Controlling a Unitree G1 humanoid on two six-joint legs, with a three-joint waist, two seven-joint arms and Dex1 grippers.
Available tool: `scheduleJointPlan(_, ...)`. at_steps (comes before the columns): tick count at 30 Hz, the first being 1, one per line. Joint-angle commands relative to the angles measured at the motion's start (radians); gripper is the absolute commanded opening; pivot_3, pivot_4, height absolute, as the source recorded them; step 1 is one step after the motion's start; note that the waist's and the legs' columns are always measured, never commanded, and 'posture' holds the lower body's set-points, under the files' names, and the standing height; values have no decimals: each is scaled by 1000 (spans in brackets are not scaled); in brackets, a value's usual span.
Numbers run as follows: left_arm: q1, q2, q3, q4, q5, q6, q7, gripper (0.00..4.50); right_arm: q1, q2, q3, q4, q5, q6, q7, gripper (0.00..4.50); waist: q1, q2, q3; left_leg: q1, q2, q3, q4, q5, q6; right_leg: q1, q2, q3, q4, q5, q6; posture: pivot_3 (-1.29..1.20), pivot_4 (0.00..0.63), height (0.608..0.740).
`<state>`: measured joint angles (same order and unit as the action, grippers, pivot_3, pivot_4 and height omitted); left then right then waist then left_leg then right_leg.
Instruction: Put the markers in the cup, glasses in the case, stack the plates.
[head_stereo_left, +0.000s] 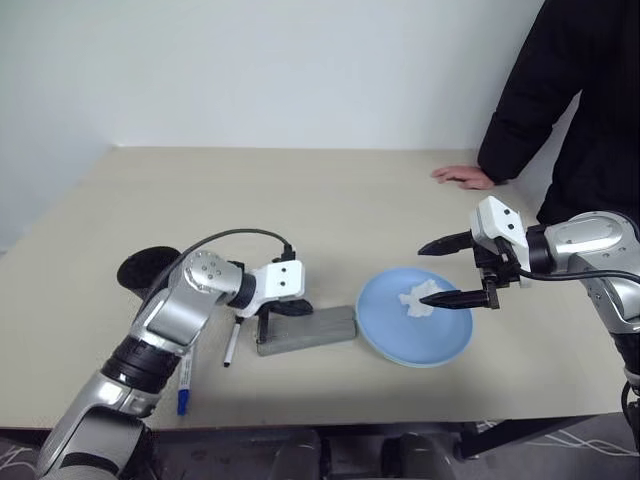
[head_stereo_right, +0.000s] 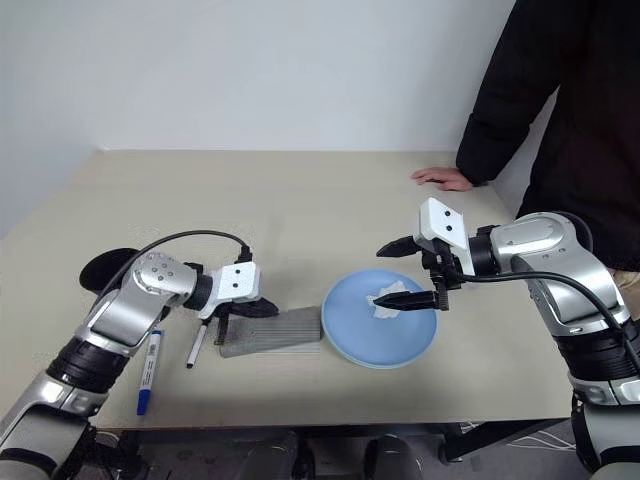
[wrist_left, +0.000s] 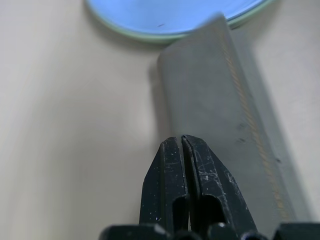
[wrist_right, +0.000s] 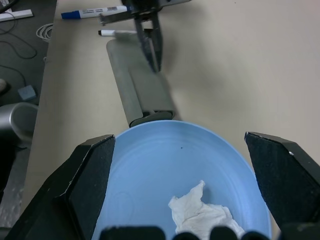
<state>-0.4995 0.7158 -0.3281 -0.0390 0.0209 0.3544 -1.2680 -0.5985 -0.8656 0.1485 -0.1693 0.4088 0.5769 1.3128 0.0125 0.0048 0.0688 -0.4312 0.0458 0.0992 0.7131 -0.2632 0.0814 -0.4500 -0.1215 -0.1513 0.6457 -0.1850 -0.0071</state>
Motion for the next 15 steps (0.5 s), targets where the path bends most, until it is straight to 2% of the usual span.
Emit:
scheduleJointPlan(1,33,24,30,-86,-22,33,19,33,-18,-8,-20,-15,5,-13,5,4500,0,0,0,0,0,0,0,0,0,0,0,0,0,0,0,0,0,697)
scheduleJointPlan(9,102,40,35,-134,-33,63,55,33,-19,-8,-20,-19,7,-10,5,4500,0,1,0,1,0,0,0,0,0,1,0,0,0,0,0,0,0,697)
scheduleJointPlan(15,88,36,112,-163,-101,151,89,33,-19,-6,-21,-18,8,-10,3,4500,0,1,0,1,0,0,0,0,0,0,0,0,0,0,0,0,0,697)
